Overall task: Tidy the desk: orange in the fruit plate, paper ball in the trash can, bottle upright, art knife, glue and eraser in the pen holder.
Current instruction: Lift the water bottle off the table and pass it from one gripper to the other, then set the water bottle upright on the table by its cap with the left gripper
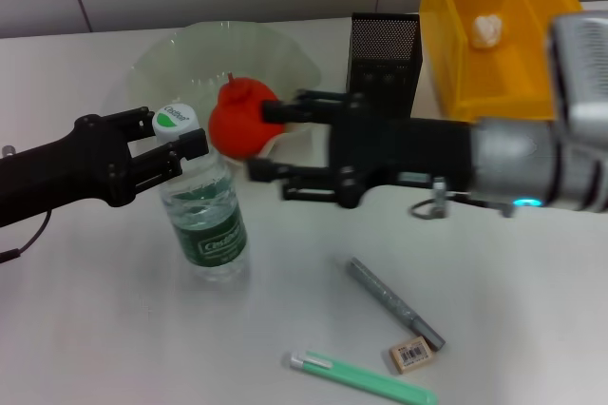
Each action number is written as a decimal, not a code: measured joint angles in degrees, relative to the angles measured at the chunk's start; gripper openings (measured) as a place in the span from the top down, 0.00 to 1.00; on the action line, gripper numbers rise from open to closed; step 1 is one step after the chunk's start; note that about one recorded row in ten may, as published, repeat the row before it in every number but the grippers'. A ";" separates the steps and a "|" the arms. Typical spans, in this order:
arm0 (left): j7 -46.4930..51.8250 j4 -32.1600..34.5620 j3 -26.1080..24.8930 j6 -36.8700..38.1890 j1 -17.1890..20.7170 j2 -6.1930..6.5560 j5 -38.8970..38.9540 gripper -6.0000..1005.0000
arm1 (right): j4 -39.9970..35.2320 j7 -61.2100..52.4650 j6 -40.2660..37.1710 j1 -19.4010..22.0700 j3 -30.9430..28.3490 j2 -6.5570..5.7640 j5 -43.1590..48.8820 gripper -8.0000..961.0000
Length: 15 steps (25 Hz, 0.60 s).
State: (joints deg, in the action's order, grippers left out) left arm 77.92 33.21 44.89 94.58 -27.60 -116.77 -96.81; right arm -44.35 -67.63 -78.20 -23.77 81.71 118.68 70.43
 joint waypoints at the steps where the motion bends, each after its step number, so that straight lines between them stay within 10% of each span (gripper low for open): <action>1: 0.08 0.01 -0.04 0.07 0.00 0.06 0.00 0.55 | -1.10 -1.11 -1.04 1.33 -1.84 -0.12 0.90 0.30; 15: 0.32 2.45 -0.13 0.95 -0.05 -0.24 0.04 0.55 | -6.24 -11.00 -10.10 9.28 -28.40 -0.14 19.70 0.31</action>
State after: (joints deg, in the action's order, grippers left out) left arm 78.24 35.67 44.76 95.53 -27.65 -117.01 -96.76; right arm -50.59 -78.62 -88.30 -14.49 53.31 118.54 90.13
